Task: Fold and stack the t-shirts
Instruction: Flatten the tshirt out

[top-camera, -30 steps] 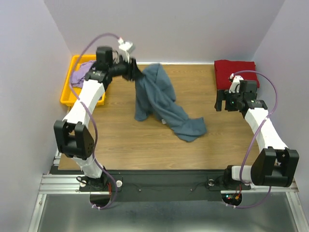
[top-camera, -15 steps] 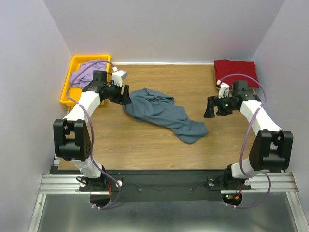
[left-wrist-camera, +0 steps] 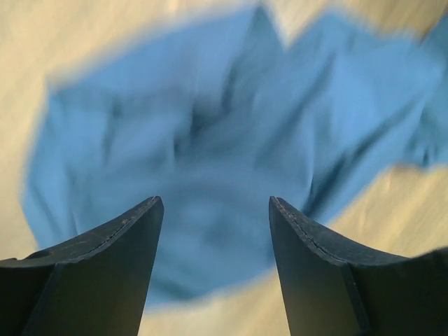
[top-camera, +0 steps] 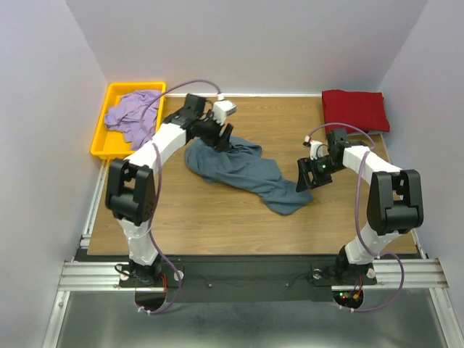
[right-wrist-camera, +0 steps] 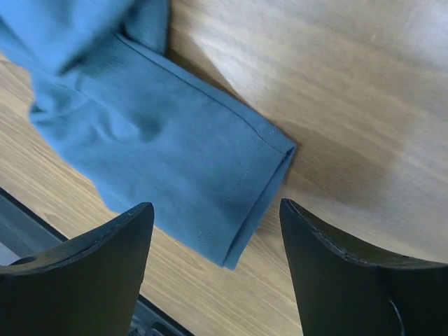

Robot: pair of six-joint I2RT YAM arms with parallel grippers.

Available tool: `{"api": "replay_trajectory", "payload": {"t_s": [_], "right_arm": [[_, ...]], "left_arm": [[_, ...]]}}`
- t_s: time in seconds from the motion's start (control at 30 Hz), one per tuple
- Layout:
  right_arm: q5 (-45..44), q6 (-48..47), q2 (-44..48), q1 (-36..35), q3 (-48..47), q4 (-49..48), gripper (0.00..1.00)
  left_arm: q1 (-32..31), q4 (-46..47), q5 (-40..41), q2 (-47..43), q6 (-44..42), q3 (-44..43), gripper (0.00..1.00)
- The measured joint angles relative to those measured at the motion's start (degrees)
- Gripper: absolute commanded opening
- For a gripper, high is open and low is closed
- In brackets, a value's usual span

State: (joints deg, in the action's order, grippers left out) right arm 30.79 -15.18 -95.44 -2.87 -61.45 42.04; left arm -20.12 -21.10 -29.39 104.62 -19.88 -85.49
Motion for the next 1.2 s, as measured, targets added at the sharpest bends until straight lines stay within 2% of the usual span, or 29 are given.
{"api": "replay_trajectory", "payload": {"t_s": [0.23,0.4,0.57,0.6,0.63,0.67,0.7,0.73,0.77,0.87,0.93,1.07,1.2], "right_arm": [[-0.3,0.8,-2.7,0.0,1.8,0.4,0.73],[0.0,1.5,-3.1,0.1,1.7,0.4,0.68],[1.5,2.0,-4.5,0.2,1.4,0.4,0.51],[1.7,2.1,-4.9,0.2,1.2,0.4,0.4],[2.1,2.2,-5.4,0.2,1.1,0.4,0.35],[2.3,2.3,-5.9,0.2,1.0,0.5,0.28],[2.5,2.4,-6.5,0.2,1.0,0.5,0.16],[2.7,2.7,-6.9,0.2,1.0,0.5,0.09],[2.8,2.9,-7.3,0.2,1.0,0.6,0.01],[2.3,3.0,-7.5,0.2,1.0,0.7,0.01],[1.4,3.0,-7.5,0.2,0.6,1.1,0.01],[-2.6,3.1,-7.4,1.2,-3.8,1.9,0.01],[-5.9,3.2,-7.4,5.1,-13.5,2.5,0.01]], "left_arm": [[-6.0,0.7,4.0,13.4,-2.1,-18.2,0.77],[-8.2,-0.8,7.2,22.0,-3.1,-24.3,0.77],[-9.0,-2.1,10.2,27.0,-3.8,-26.1,0.72],[-9.1,-2.3,10.6,27.7,-3.8,-26.3,0.7],[-9.2,-2.4,11.1,28.6,-3.9,-26.8,0.67],[-9.2,-2.4,11.6,29.2,-3.9,-27.0,0.58],[-9.2,-2.4,12.0,29.6,-3.9,-27.2,0.51],[-9.2,-2.7,12.5,30.0,-4.1,-27.5,0.38],[-9.3,-2.8,12.7,30.2,-4.0,-27.8,0.32],[-9.3,-2.7,13.6,30.4,-4.2,-29.0,0.09],[-9.0,-2.4,14.1,30.4,-4.2,-29.9,0.0],[-8.2,-2.8,14.2,30.4,-4.2,-33.6,0.0],[-5.7,-2.6,13.9,29.6,-3.2,-41.0,0.0]]}}
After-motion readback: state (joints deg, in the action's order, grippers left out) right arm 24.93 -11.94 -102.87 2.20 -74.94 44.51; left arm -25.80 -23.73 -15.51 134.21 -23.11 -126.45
